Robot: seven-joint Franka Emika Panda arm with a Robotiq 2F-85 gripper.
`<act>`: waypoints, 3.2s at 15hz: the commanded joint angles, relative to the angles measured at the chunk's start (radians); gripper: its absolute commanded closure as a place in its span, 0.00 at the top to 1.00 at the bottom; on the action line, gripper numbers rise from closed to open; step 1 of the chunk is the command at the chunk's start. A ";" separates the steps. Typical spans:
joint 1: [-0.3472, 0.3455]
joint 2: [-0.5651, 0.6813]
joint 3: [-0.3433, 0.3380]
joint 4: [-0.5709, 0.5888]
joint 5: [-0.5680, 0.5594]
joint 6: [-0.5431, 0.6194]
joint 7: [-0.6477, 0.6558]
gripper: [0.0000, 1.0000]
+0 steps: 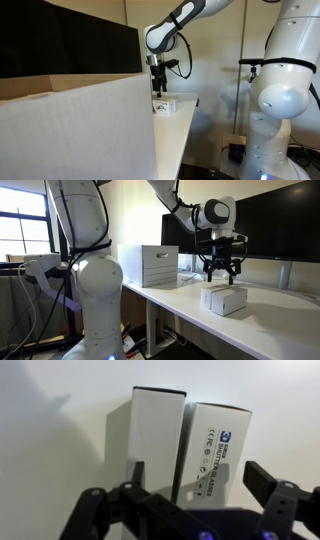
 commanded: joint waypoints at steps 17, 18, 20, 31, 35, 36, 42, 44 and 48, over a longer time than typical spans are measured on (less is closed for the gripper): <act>0.032 0.011 0.021 0.144 0.038 -0.052 -0.240 1.00; 0.039 0.011 0.022 0.164 0.031 -0.014 -0.269 1.00; 0.053 0.016 0.025 0.203 0.024 0.055 -0.314 1.00; 0.078 0.043 -0.008 0.288 0.148 0.055 -0.838 1.00; 0.064 0.050 -0.003 0.298 0.137 0.066 -0.925 1.00; 0.114 -0.008 0.077 0.298 0.127 -0.009 -0.797 1.00; 0.155 0.007 0.135 0.332 0.125 -0.008 -0.735 1.00; 0.146 0.013 0.120 0.330 0.125 -0.008 -0.738 1.00; 0.136 0.019 0.106 0.330 0.125 -0.008 -0.745 1.00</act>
